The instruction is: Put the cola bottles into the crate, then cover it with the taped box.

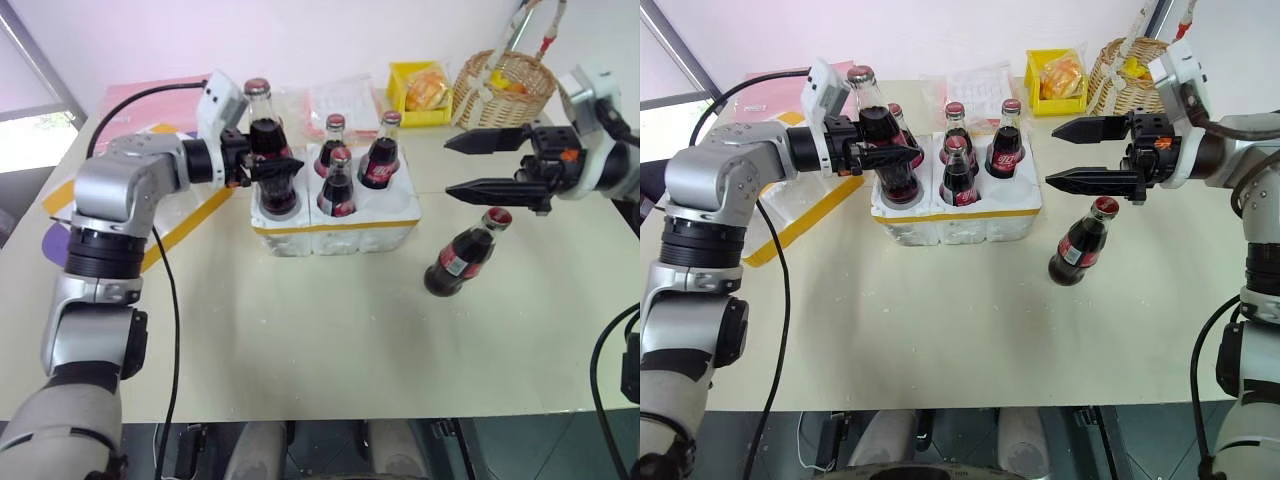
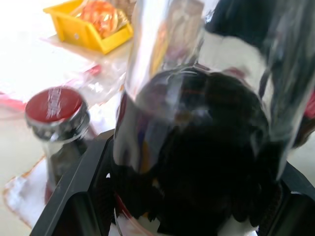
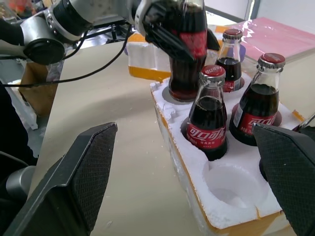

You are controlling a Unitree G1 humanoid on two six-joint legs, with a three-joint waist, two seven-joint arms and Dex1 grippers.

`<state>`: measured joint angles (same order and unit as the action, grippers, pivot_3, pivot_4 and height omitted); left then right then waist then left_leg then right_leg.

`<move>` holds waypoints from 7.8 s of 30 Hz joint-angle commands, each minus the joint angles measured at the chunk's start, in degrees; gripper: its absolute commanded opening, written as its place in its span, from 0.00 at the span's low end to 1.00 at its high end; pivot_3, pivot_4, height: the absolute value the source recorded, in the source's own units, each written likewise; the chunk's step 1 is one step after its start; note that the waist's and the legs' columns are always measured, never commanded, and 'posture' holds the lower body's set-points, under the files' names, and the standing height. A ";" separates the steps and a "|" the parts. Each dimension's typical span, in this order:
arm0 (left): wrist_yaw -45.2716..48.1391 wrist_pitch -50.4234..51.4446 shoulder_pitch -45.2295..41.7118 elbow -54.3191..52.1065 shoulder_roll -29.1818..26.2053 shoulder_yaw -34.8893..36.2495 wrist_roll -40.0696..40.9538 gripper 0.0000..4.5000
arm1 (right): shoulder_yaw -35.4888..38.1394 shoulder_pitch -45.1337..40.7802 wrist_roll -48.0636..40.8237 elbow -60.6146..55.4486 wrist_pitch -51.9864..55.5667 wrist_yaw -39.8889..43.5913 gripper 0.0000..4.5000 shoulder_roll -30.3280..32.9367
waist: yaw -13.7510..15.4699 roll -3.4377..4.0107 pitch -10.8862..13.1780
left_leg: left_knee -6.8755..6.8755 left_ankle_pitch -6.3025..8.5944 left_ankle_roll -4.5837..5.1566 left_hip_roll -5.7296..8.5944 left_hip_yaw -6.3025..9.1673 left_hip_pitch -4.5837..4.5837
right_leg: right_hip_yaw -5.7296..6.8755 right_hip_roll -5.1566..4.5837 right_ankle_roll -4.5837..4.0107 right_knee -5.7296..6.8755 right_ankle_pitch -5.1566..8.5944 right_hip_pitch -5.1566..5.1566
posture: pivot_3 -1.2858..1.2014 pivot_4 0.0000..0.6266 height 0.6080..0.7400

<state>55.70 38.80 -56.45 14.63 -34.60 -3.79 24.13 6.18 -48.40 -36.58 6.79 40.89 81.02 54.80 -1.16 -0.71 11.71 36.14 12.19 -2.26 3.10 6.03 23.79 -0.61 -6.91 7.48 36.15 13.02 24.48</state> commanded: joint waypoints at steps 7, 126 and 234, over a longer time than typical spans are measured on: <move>-1.21 -2.75 3.31 -0.60 2.78 0.98 -1.67 0.62 | 3.47 1.48 -2.11 -3.63 0.53 -1.99 1.00 0.65 | -0.03 0.00 0.00 | 0.03 0.00 0.00 0.00 0.00 -0.01 | -0.02 0.00 0.02 0.02 -0.02 -0.02 | 0.52 0.24 0.98; 16.76 14.42 9.84 -22.26 -20.64 11.19 24.38 1.00 | 14.80 41.82 -3.83 -12.98 -10.37 -27.19 0.62 -15.83 | 0.13 -0.16 -0.17 | -0.04 0.06 0.11 -0.15 -0.42 -0.39 | -0.37 0.10 0.01 -0.02 0.00 -0.26 | 0.52 0.24 0.98; -45.06 -40.41 58.19 -0.99 -21.68 16.38 -52.08 1.00 | 6.83 -7.78 -8.92 -7.02 7.06 -2.63 0.99 3.89 | 0.35 -0.05 -0.07 | -0.23 0.27 0.10 -0.74 -1.22 -0.33 | -0.62 0.19 -0.20 -0.15 -0.11 0.19 | 0.52 0.24 0.98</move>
<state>12.52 -1.75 2.89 14.51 -56.00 12.59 -26.55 10.49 -55.67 -44.10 1.60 48.61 78.54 57.50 -0.81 -0.77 11.64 35.92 12.46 -2.16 2.37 4.82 23.46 -1.23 -6.72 7.29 36.01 12.91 24.66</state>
